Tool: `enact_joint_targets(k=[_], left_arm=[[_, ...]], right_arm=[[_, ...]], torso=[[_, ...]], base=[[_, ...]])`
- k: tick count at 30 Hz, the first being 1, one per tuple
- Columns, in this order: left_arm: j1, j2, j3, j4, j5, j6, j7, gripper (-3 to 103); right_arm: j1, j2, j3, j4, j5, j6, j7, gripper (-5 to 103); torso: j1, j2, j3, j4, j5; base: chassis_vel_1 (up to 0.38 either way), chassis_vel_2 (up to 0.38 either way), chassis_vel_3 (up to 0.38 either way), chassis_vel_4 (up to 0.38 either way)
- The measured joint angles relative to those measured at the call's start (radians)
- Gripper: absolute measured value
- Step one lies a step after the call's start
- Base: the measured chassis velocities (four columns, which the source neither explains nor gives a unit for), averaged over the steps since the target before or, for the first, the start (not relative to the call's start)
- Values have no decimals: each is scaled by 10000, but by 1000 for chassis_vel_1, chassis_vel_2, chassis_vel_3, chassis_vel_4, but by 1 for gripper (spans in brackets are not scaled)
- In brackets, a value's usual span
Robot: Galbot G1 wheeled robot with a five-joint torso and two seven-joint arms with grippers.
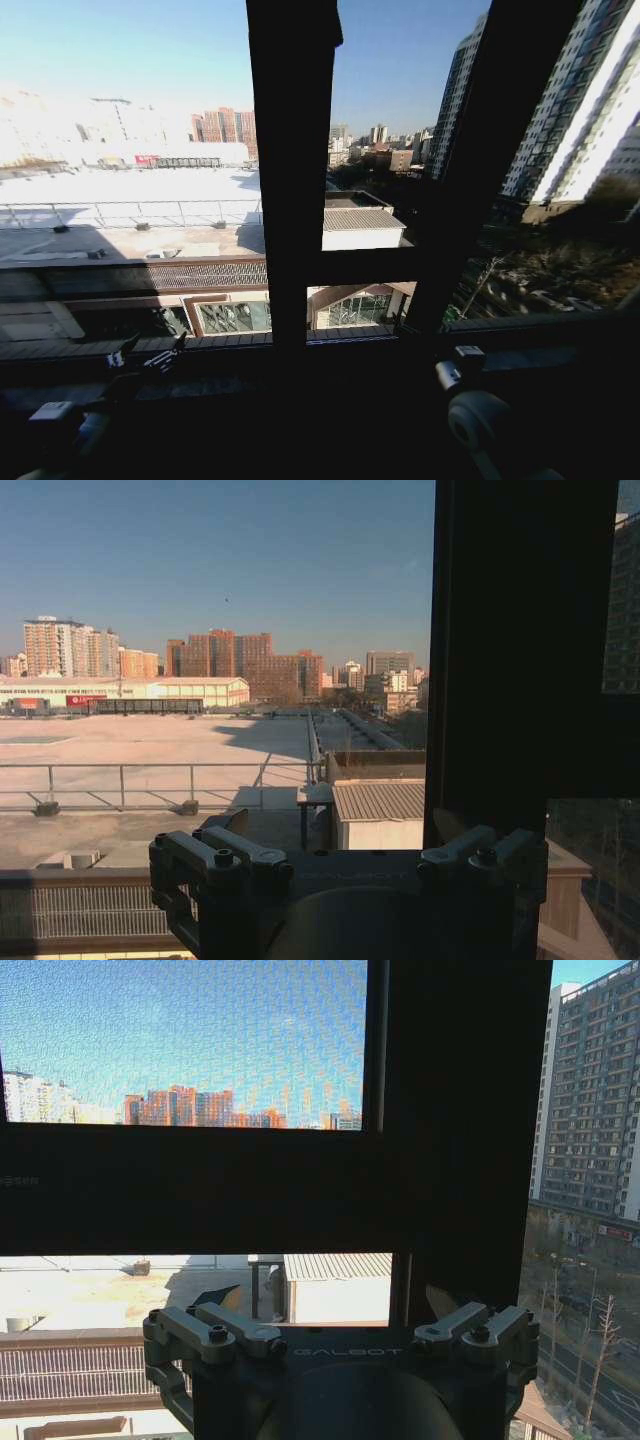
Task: Open the curtains by pulling them apart, changing their state from closed to fully open.
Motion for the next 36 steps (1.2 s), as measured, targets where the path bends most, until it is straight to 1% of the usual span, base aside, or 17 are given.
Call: enact_joint_targets(k=[2, 5, 12, 13, 14, 15, 18, 21, 25, 36], left_arm=[[-41, -13, 5, 6, -3, -3, 2, 100], [-102, -56, 26, 48, -11, -27, 2, 100], [-79, -94, 19, 76, -12, -105, 11, 100], [-75, -104, 18, 80, -10, -109, 12, 100], [-67, -121, 17, 84, -3, -114, 20, 100], [-59, -137, 18, 83, 5, -128, 33, 100], [-30, -173, 17, 68, 21, -144, 128, 100], [-12, -204, 10, 60, 48, -167, 203, 100], [23, -256, -23, 55, 72, -198, 229, 100], [192, -409, -29, -2, 199, -380, 293, 100]], right_arm=[[5, -8, 0, -22, -2, 0, 2, 100], [9, -9, -1, -56, -11, 0, 3, 100], [10, -12, -4, -56, -18, 0, 14, 100], [5, -10, -4, -56, -19, 0, 18, 100], [-6, 0, -2, -53, -20, 0, 25, 100], [-27, 6, 0, -51, -24, 0, 29, 100], [-69, 10, 4, -14, -31, 0, 33, 100], [-93, 13, 11, 25, -33, 0, 37, 100], [-120, 15, 31, 83, -34, 7, 49, 100], [-277, 34, 81, 221, -56, 64, 52, 100]], torso=[[0, 0, 0, 0, 5], [0, 0, 0, 0, -1], [-1, 2, -2, -2, 8], [0, 1, -1, 0, 6], [4, -1, 2, 0, -4], [7, -3, 3, -3, 0], [6, -2, 1, 0, 6], [4, -2, 1, -2, 6], [-2, 1, -2, 1, -3], [-3, 1, -1, -1, 2]], base=[[-346, -379, 327, 399], [-330, -387, 317, 387], [-317, -384, 314, 380], [-285, -441, 287, 415], [-285, -417, 253, 450], [-223, -417, 173, 407], [-197, -373, 161, 390], [-95, -353, 122, 371], [-36, -388, 31, 396], [-18, -387, 19, 373]])
